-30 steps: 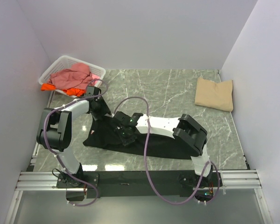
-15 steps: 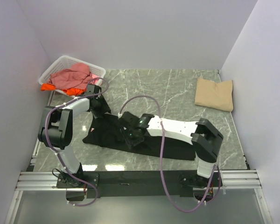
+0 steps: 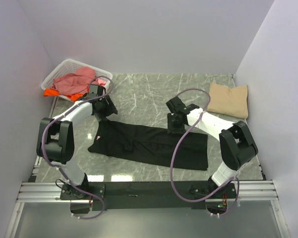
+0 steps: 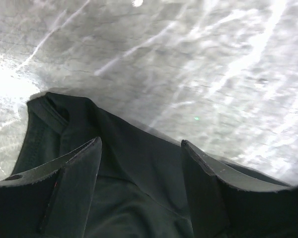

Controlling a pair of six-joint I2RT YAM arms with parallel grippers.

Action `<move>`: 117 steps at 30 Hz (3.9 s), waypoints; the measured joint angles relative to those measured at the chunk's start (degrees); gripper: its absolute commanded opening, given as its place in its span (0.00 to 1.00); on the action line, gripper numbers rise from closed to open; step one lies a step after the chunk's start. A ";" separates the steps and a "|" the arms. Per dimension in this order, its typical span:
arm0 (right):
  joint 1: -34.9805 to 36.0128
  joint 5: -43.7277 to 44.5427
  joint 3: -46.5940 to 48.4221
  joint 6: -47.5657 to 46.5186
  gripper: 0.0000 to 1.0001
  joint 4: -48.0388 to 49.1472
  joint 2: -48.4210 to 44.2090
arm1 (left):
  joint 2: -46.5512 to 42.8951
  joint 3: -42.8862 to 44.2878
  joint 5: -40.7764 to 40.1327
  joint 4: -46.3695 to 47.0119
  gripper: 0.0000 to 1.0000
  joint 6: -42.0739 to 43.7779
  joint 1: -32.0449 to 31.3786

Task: Fold and stack the t-shirts
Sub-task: Fold the tshirt

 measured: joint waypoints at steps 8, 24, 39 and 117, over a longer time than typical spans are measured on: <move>-5.33 0.70 -7.45 -0.17 0.44 2.64 0.00 | -3.17 -6.29 3.56 5.09 0.71 -4.09 -1.79; -8.24 -0.28 -10.34 0.46 0.43 4.55 -0.17 | -4.70 -14.21 3.98 7.91 0.74 -5.90 -1.53; -8.76 -3.67 -14.25 2.05 0.43 5.38 -4.00 | 5.75 -0.85 3.32 3.63 0.74 -3.08 -2.43; 16.74 -7.58 -7.82 10.86 0.35 -5.18 2.45 | 36.37 45.31 5.53 -5.79 0.92 9.77 -10.49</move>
